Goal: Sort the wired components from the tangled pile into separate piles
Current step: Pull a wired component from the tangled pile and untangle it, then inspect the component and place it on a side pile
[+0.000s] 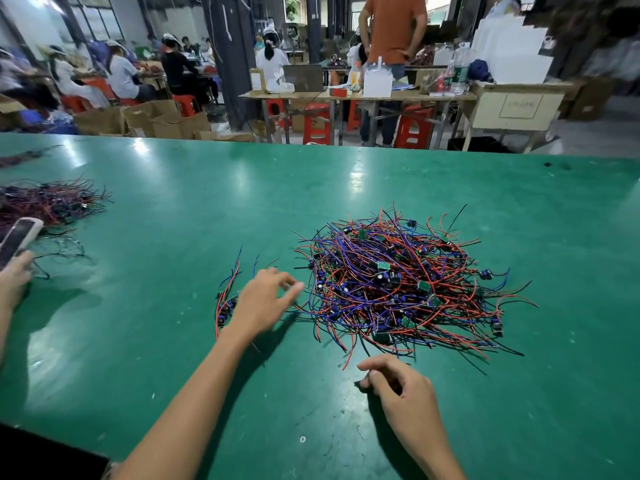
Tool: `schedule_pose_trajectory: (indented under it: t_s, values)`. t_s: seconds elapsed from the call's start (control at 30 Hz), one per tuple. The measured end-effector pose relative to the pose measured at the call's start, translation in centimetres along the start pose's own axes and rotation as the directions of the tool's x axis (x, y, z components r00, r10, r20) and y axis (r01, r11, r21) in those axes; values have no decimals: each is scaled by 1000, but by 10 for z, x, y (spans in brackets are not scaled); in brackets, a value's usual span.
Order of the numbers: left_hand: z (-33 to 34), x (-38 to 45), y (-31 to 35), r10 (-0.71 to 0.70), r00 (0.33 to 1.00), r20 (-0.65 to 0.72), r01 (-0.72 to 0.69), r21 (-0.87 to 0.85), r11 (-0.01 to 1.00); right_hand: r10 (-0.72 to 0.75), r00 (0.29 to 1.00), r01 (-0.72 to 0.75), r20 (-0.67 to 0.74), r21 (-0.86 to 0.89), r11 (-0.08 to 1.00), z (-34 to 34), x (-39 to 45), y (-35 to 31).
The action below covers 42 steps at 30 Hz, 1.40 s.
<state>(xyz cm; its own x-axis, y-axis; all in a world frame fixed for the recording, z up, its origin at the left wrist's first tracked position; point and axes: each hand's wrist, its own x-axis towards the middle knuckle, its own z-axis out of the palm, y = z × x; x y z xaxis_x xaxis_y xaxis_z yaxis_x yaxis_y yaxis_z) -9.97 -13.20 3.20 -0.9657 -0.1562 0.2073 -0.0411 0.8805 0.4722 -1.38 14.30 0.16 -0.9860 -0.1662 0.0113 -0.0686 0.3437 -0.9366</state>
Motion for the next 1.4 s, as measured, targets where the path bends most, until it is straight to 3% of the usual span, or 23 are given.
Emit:
schedule_pose_trajectory:
  t_s: [0.07, 0.17, 0.33, 0.5, 0.6, 0.73, 0.8, 0.87, 0.93, 0.97, 1.13, 1.23, 1.4]
  values:
    - [6, -7, 20, 95, 981, 168, -84, -71, 994, -2, 1000, 2, -5, -4, 1000, 0, 0, 1]
    - [22, -15, 35, 123, 980, 158, -133, 52, 990, 0, 1000, 0, -14, 8, 1000, 0, -1, 2]
    - [24, -24, 42, -13, 989, 149, 3, 71, 997, 3, 1000, -2, -19, 28, 1000, 2, -1, 4]
    - [12, -32, 45, -106, 976, 193, 111, -18, 994, -9, 1000, 10, -30, 31, 999, 4, -1, 8]
    - [4, -35, 47, -123, 964, 235, 179, -235, 955, 15, 999, -15, -40, 14, 1000, 8, 1, 5]
    - [-4, -39, 58, -62, 949, 309, 227, -537, 812, 106, 994, -108, 26, 72, 992, 23, 14, -16]
    - [-4, -43, 62, -20, 952, 305, 212, -613, 761, 186, 975, -214, 118, 305, 928, 33, 22, -33]
    - [-3, -48, 64, 2, 954, 299, 205, -663, 720, 282, 931, -364, 231, 532, 764, 39, 29, -48]
    - [-2, -54, 65, -5, 954, 300, 227, -709, 668, 356, 886, -461, 299, 651, 603, 39, 32, -56]
    - [-1, -56, 64, -12, 955, 295, 228, -713, 663, 373, 878, -474, 301, 662, 581, 39, 32, -57]
    - [-3, -62, 66, 59, 959, 279, 152, -677, 720, 404, 905, -404, 135, 572, 714, 34, 24, -55]
    - [1, -70, 70, 114, 960, 255, 120, -747, 654, 440, 893, -422, 95, 517, 744, 24, 21, -55]
    - [0, -80, 74, 78, 968, 237, 133, -755, 642, 430, 897, -402, 102, 592, 698, 5, 21, -56]
